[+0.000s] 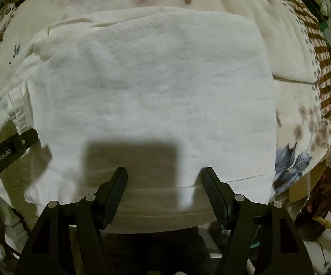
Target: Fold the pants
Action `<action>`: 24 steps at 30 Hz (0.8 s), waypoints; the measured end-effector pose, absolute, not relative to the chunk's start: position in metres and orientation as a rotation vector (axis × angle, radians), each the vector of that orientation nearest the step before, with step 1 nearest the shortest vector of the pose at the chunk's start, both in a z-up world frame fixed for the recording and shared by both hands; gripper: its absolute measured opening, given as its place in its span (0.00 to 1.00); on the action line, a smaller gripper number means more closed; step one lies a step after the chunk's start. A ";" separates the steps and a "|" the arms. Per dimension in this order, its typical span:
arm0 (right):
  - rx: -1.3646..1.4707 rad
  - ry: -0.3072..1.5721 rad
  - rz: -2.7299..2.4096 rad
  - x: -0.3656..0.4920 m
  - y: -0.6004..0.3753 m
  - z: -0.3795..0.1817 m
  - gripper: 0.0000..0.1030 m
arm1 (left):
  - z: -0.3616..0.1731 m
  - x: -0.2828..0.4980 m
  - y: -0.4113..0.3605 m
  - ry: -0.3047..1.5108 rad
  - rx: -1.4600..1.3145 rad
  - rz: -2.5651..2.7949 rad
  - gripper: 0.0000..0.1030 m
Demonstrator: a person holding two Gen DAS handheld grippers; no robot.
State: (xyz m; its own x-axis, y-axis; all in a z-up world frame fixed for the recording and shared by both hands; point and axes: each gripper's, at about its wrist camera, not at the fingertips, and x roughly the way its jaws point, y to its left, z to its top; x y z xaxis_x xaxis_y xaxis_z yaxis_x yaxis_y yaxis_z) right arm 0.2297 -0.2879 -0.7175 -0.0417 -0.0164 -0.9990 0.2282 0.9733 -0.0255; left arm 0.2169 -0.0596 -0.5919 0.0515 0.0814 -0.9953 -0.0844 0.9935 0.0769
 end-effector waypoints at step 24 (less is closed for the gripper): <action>0.120 1.595 -0.079 0.245 -0.246 -0.679 0.69 | -0.588 0.111 0.218 1.080 -1.038 0.463 0.62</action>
State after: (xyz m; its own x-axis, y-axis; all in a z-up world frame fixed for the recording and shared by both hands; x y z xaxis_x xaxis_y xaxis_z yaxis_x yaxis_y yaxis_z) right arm 0.2446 -0.2460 -0.6792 -0.0250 0.0272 -0.9993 0.1262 0.9917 0.0238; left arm 0.1114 0.2182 -0.5876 0.4397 -0.1595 -0.8839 -0.7500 0.4762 -0.4591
